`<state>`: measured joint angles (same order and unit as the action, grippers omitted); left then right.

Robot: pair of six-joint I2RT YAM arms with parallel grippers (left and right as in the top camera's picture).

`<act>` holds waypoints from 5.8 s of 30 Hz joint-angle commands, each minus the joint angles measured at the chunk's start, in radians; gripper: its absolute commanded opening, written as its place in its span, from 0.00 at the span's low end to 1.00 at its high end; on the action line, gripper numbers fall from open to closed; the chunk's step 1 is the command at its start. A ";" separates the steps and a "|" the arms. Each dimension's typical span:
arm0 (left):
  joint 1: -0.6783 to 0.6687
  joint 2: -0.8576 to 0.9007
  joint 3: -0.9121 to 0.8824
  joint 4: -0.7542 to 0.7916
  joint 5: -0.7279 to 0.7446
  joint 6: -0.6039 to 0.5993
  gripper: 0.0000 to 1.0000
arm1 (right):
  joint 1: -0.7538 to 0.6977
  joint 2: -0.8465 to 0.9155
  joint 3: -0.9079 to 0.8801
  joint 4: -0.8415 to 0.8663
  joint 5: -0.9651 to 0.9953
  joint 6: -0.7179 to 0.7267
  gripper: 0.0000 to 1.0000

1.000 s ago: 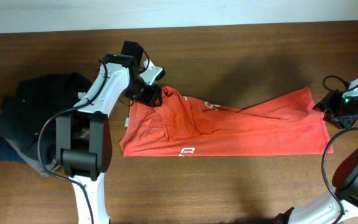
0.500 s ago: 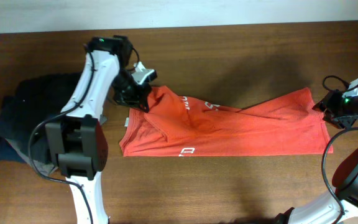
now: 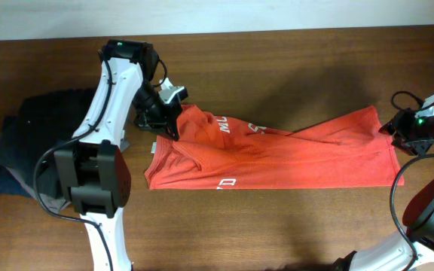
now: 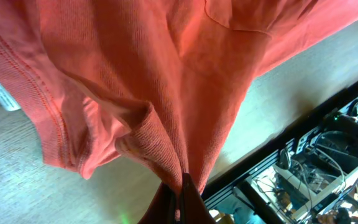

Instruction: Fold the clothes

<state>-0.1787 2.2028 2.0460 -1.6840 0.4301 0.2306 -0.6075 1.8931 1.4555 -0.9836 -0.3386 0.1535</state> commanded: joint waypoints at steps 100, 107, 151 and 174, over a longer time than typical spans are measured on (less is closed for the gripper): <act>0.070 0.154 -0.063 0.472 -0.190 -0.125 0.01 | 0.005 0.025 0.005 0.048 0.062 0.000 0.63; 0.172 0.142 -0.040 0.481 -0.100 -0.158 0.00 | 0.005 0.025 0.005 0.049 0.062 0.000 0.64; 0.191 0.126 0.033 0.363 0.251 -0.106 0.33 | 0.158 0.259 0.002 0.600 0.002 -0.108 0.56; 0.191 0.114 0.039 0.363 0.251 -0.104 0.33 | 0.049 0.095 0.003 0.448 -0.051 -0.085 0.06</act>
<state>0.0124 2.3585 2.0621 -1.3201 0.6590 0.1089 -0.5465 2.0560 1.4548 -0.5358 -0.3767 0.0624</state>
